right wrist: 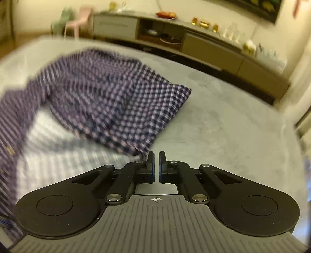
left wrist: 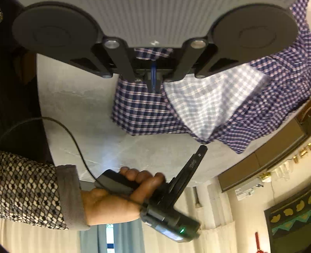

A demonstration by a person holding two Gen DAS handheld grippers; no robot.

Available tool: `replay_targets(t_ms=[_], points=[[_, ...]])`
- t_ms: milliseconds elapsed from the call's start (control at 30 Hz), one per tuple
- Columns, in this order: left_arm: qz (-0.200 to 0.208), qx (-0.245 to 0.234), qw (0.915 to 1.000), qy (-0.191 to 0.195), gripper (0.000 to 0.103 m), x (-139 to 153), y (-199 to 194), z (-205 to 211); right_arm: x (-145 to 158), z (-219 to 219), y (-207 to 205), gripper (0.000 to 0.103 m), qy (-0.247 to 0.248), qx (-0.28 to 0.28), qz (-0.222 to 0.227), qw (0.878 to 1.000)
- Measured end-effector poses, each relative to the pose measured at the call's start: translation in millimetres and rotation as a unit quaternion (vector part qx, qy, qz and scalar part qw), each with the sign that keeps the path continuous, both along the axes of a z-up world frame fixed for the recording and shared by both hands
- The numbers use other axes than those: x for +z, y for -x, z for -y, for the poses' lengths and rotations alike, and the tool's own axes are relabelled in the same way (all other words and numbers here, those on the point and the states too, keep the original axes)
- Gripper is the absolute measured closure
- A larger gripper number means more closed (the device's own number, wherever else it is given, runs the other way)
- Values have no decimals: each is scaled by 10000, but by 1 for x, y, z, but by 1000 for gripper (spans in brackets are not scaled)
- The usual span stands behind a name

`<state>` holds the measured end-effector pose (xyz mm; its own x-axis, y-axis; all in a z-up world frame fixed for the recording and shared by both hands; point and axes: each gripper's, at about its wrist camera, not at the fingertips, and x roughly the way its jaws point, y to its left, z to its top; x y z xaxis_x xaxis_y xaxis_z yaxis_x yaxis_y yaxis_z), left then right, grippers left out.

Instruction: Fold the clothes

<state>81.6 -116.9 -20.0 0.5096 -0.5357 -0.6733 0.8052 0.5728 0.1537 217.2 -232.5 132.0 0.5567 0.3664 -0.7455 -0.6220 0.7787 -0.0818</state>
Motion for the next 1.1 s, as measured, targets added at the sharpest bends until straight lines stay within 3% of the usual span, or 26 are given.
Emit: replay_targets(t_ms=[100,167,200,300,367,400,467,633,767,867,900,933,967,1100], points=[[147,-62,9997,-207,90,-1,0,-1,0,4,-5,103,-214,-85,-131,9996],[210,-164,9992,-290,80,-4,0,0,-5,4,-10,83,-355,-217,-231,9989],[208,-208,9991,-320,78,-7,0,1,-8,5,-13,67,-428,-249,-325,9982],[148,-205,9989,-386,74,-15,-4,3,-19,-1,-18,72,-501,-115,-593,9969],[93,-138,9990,-419,75,-20,-9,3,-24,-5,-18,100,-361,-21,-560,9978],[58,-100,9991,-408,78,-20,-11,2,-23,-4,-17,103,-386,-33,-531,9978],[-6,-44,9993,-361,96,-18,-14,0,-16,-1,-18,103,-572,-91,-488,9971],[-166,94,9995,-245,102,-14,-20,-5,6,17,-24,103,-1199,-471,-322,9911],[-293,205,9992,-151,102,-11,-25,-8,0,21,-33,103,-1329,-561,-534,9881],[-389,288,9988,-81,102,-8,-29,-11,-8,15,-35,64,-1211,-431,-812,9884],[-398,304,9987,-86,102,-8,-30,-12,-10,13,-34,65,-1163,-409,-816,9890],[-393,313,9987,-109,102,-9,-30,-11,-11,12,-34,90,-1114,-387,-820,9896],[-388,322,9986,-131,102,-9,-30,-10,-13,10,-34,103,-1066,-366,-824,9902],[-368,357,9984,-220,102,-12,-31,-8,-14,6,-33,103,-1020,-342,-779,9911]])
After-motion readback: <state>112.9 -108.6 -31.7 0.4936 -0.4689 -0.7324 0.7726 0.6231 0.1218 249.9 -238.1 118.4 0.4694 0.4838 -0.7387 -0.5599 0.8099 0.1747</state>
